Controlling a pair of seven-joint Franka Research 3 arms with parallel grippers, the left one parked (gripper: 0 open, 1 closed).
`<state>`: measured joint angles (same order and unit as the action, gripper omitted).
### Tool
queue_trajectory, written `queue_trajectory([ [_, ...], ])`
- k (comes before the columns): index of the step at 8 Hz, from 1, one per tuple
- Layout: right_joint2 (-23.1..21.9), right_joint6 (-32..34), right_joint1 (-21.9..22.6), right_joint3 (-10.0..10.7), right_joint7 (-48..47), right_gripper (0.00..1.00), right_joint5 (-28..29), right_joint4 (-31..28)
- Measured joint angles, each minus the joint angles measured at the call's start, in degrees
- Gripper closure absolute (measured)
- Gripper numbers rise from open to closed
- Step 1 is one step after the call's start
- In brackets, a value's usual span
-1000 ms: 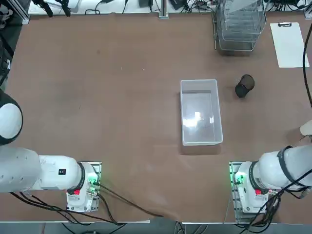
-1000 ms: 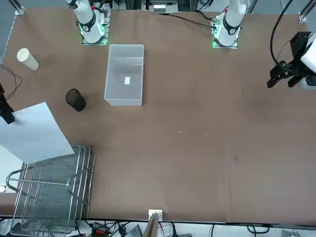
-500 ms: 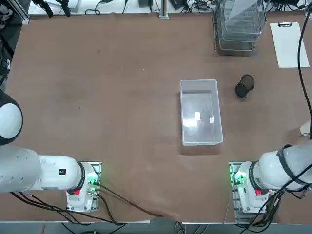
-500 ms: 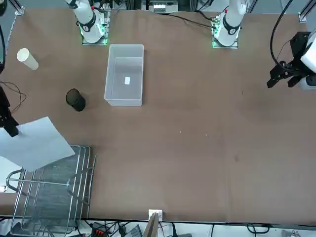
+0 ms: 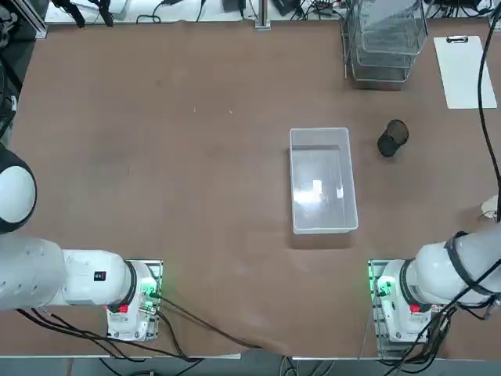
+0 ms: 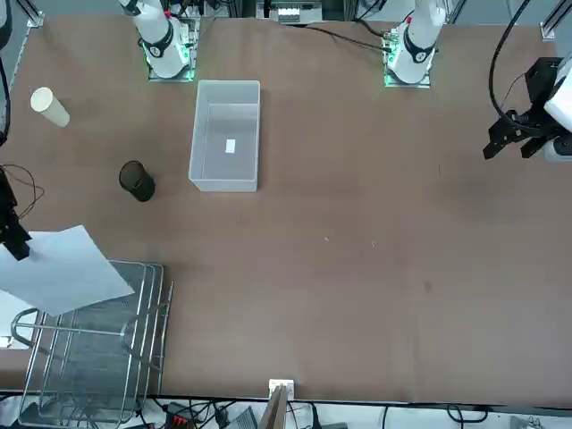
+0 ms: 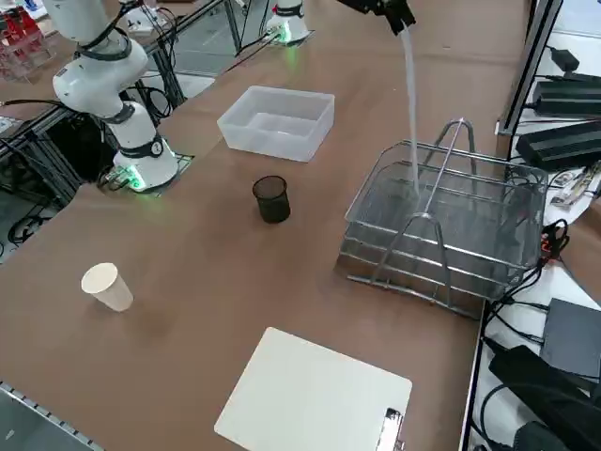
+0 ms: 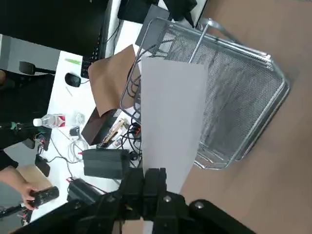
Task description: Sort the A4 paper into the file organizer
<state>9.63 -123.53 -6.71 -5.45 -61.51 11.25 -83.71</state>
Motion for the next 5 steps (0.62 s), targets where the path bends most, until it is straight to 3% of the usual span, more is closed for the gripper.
queue_trajectory([
  [5,0.14,-3.01,-0.26,0.00,-0.02,0.99,1.69,-0.31],
])
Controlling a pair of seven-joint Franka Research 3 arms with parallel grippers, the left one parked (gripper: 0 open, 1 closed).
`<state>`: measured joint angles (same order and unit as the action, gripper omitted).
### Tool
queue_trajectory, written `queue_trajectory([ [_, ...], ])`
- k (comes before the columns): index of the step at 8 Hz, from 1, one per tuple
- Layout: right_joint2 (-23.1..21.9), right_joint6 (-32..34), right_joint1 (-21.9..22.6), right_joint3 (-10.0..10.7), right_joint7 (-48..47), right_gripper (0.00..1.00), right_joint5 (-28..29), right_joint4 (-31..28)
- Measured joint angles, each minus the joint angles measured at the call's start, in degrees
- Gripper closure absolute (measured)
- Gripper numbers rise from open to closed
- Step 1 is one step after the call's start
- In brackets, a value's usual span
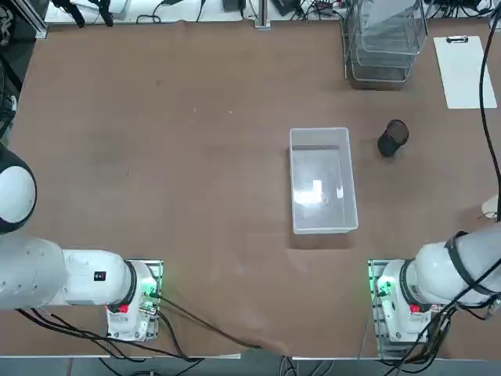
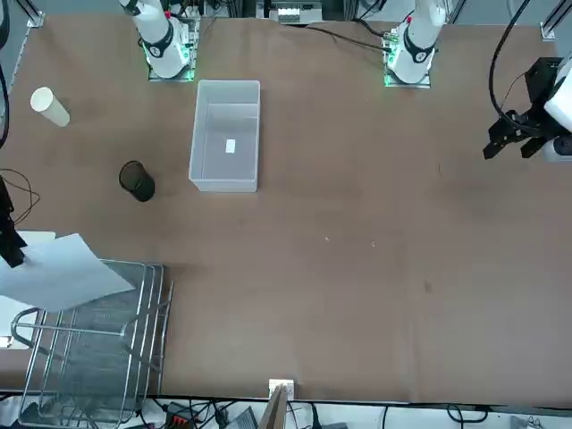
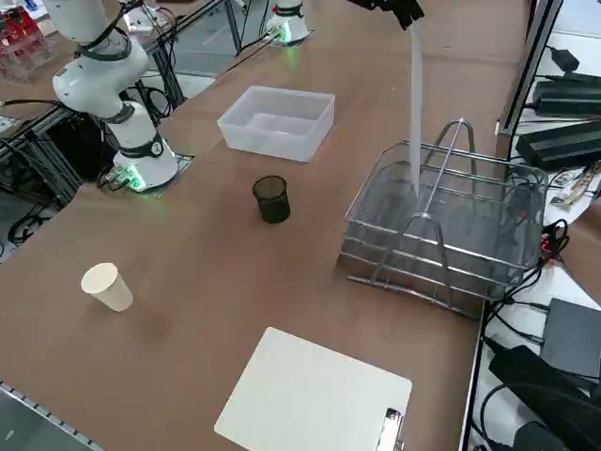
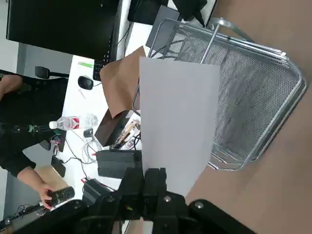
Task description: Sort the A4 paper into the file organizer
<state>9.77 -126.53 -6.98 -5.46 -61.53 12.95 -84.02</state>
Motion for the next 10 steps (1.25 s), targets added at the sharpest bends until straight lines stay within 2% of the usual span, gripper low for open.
queue_trajectory([
  [6,2.00,-4.97,-0.32,0.00,-0.02,0.99,1.06,-0.39],
  [10,2.75,-5.55,-0.55,0.00,-0.01,0.99,1.08,-2.06],
])
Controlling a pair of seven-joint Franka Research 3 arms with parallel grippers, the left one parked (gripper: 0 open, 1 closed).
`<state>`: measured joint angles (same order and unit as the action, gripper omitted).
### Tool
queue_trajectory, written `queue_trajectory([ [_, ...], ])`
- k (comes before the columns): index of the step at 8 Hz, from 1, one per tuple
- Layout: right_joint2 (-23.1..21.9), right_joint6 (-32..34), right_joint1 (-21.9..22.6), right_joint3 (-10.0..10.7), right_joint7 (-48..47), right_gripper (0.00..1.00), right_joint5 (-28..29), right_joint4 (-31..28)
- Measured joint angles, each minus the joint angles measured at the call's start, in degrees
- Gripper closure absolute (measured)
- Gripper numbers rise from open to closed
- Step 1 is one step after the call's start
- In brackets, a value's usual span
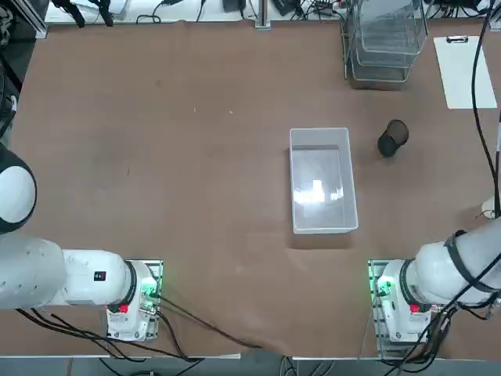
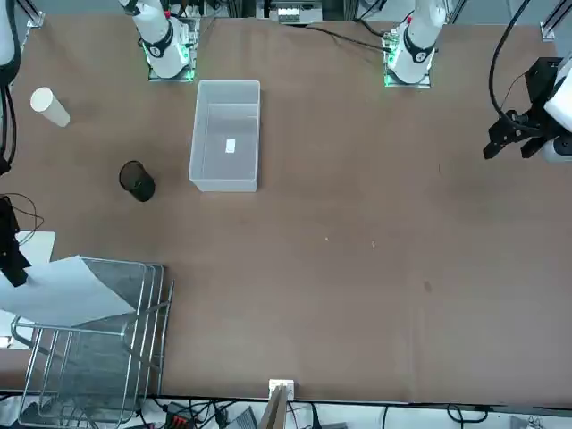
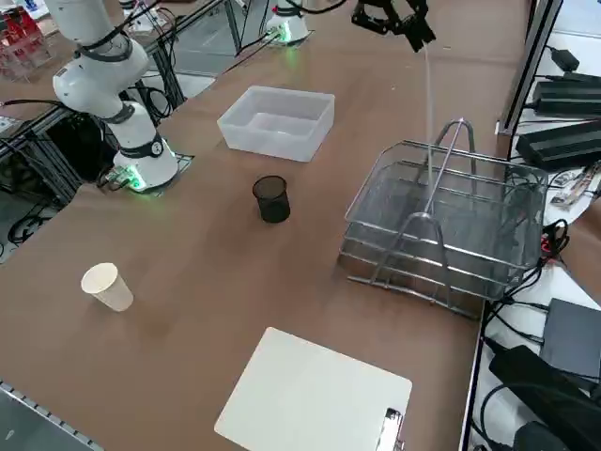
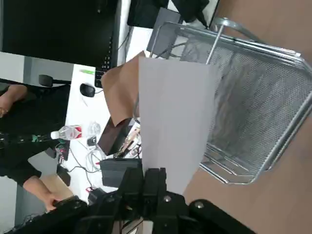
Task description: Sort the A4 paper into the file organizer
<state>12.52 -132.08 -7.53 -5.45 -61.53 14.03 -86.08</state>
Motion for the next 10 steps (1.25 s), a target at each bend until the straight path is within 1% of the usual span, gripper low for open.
queue_trajectory([
  [3,-0.41,0.63,-1.34,0.00,0.02,0.99,0.00,-2.99],
  [7,-1.91,9.27,-3.52,0.01,0.02,0.99,0.00,-4.10],
  [10,-1.97,11.64,-3.86,0.01,-0.08,0.99,0.03,-5.28],
])
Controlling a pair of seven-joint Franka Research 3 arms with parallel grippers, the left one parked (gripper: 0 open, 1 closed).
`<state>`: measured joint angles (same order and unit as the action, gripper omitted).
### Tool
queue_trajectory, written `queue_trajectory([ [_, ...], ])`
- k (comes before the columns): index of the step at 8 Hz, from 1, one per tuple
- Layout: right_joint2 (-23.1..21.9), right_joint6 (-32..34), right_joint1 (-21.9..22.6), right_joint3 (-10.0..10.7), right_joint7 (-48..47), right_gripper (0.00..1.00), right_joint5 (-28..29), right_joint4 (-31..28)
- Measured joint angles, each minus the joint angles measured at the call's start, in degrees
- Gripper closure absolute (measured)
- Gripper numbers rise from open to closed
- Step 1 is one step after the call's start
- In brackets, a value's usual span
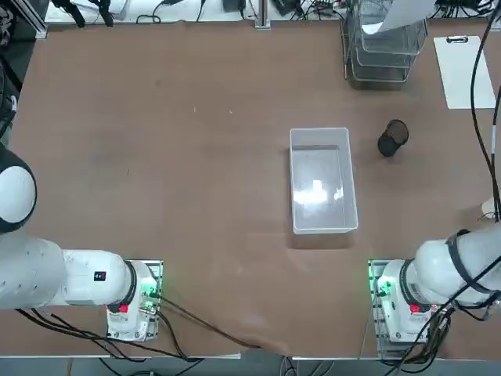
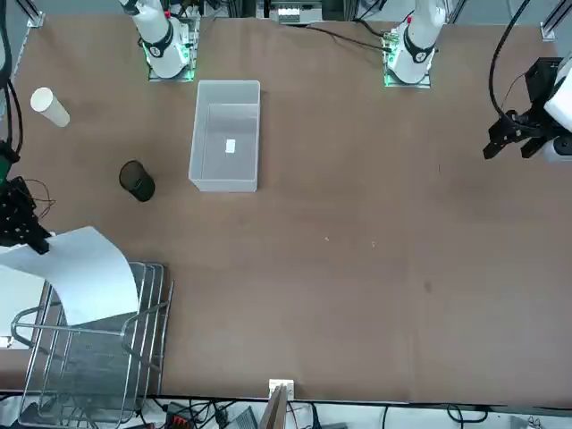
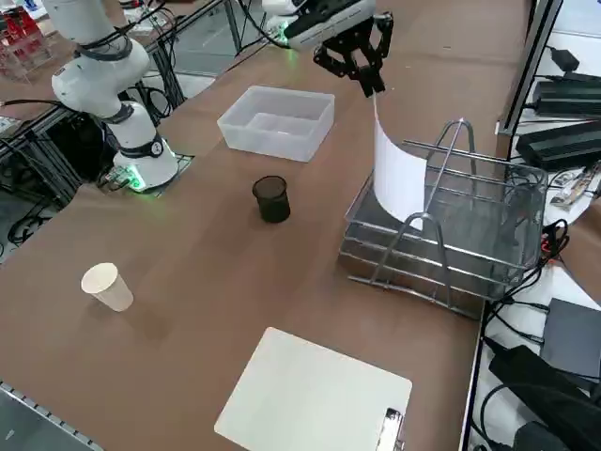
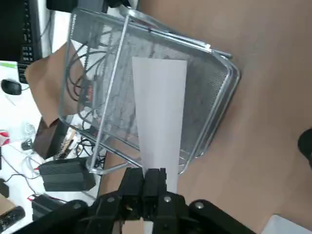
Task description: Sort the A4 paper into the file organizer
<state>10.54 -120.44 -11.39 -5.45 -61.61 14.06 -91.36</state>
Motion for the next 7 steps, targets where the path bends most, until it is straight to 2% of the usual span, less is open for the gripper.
queue_trajectory([
  [4,0.53,0.05,-0.16,-0.13,-3.20,0.99,0.34,-1.13],
  [7,0.62,-2.80,-0.05,-0.52,-5.61,0.99,0.39,-3.58],
])
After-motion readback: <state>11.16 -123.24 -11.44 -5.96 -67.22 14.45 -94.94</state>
